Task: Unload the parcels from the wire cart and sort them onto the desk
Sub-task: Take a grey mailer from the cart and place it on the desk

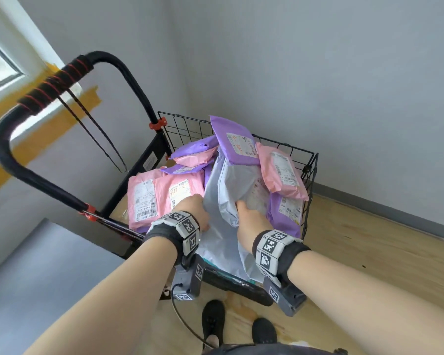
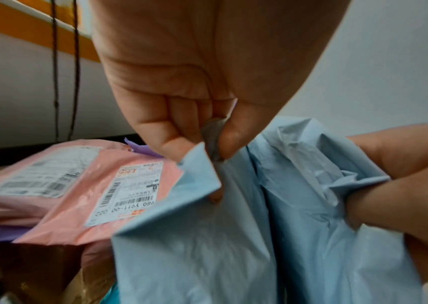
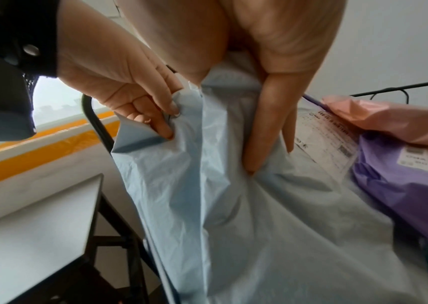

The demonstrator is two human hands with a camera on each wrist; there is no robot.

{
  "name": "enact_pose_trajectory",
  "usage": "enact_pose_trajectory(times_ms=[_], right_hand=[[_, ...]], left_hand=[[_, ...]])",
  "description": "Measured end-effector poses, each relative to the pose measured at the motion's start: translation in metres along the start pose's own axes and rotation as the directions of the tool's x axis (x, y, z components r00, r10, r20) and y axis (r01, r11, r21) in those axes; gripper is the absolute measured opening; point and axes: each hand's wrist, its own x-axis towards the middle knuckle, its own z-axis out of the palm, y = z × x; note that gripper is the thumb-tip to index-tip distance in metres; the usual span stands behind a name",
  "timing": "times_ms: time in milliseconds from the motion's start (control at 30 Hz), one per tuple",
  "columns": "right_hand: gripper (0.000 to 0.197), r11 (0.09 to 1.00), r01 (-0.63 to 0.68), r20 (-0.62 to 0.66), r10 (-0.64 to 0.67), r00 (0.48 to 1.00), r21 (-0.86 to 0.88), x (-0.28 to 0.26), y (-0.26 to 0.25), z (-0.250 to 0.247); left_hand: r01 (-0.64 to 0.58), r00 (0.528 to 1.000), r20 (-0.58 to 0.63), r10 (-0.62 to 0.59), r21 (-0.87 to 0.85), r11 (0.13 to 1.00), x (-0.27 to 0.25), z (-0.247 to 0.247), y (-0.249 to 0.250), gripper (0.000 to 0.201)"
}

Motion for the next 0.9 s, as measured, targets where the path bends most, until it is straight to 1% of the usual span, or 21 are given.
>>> enact_pose_trajectory(times_ms=[100, 200, 267, 333, 400, 433, 500, 533, 567, 633, 667, 767, 900], right_hand=[[0.041, 0.998, 0.061, -0.012, -0.061, 0.998, 0.017, -0.014, -0.002, -0.008], [0.041, 0.995, 0.090, -0.019, -0.090, 0.996, 0.034, -0.024, -0.005, -0.014], [0.043, 0.993, 0.110, -0.021, -0.109, 0.994, 0.047, -0.030, -0.008, -0.017], [0.041, 0.991, 0.124, -0.032, -0.123, 0.992, 0.044, -0.037, -0.012, -0.019], [0.037, 0.990, 0.138, -0.051, -0.136, 0.989, 0.027, -0.045, -0.018, -0.019], [0.036, 0.989, 0.145, -0.063, -0.144, 0.988, 0.016, -0.050, -0.022, -0.019], [0.035, 0.986, 0.165, -0.086, -0.165, 0.982, -0.006, -0.061, -0.034, -0.018], [0.036, 0.984, 0.180, -0.096, -0.181, 0.979, -0.017, -0.066, -0.042, -0.017], [0.036, 0.981, 0.195, -0.106, -0.196, 0.975, -0.026, -0.072, -0.050, -0.015], [0.036, 0.974, 0.226, -0.137, -0.228, 0.964, -0.030, -0.083, -0.071, -0.009], [0.036, 0.971, 0.239, -0.149, -0.240, 0.959, -0.024, -0.089, -0.083, -0.005], [0.041, 0.960, 0.279, -0.165, -0.276, 0.947, -0.003, -0.108, -0.124, 0.017], [0.048, 0.932, 0.363, -0.181, -0.358, 0.916, -0.006, -0.137, -0.182, 0.052]], left_hand=[[0.051, 0.997, -0.056, -0.057, -0.110, 0.993, -0.018, 0.001, 0.001, 0.005], [0.057, 0.986, -0.140, -0.087, -0.207, 0.977, -0.036, 0.003, 0.002, 0.016], [0.056, 0.975, -0.194, -0.104, -0.241, 0.969, -0.048, -0.001, 0.002, 0.012], [0.061, 0.968, -0.220, -0.117, -0.246, 0.967, -0.059, -0.006, 0.000, 0.006], [0.062, 0.959, -0.251, -0.130, -0.260, 0.964, -0.068, -0.011, -0.008, 0.007], [0.044, 0.945, -0.304, -0.122, -0.252, 0.967, -0.074, -0.015, -0.013, 0.010], [0.007, 0.896, -0.434, -0.094, -0.198, 0.980, -0.089, -0.025, -0.022, 0.013], [-0.010, 0.873, -0.481, -0.082, -0.187, 0.982, -0.099, -0.029, -0.028, 0.009], [-0.020, 0.862, -0.499, -0.082, -0.197, 0.980, -0.110, -0.033, -0.034, 0.004], [-0.007, 0.857, -0.502, -0.117, -0.239, 0.971, -0.130, -0.040, -0.051, 0.003], [-0.007, 0.847, -0.515, -0.129, -0.254, 0.967, -0.139, -0.042, -0.062, 0.006], [0.013, 0.811, -0.560, -0.171, -0.275, 0.961, -0.175, -0.046, -0.110, 0.011], [0.046, 0.754, -0.620, -0.217, -0.280, 0.959, -0.231, -0.045, -0.179, 0.010]])
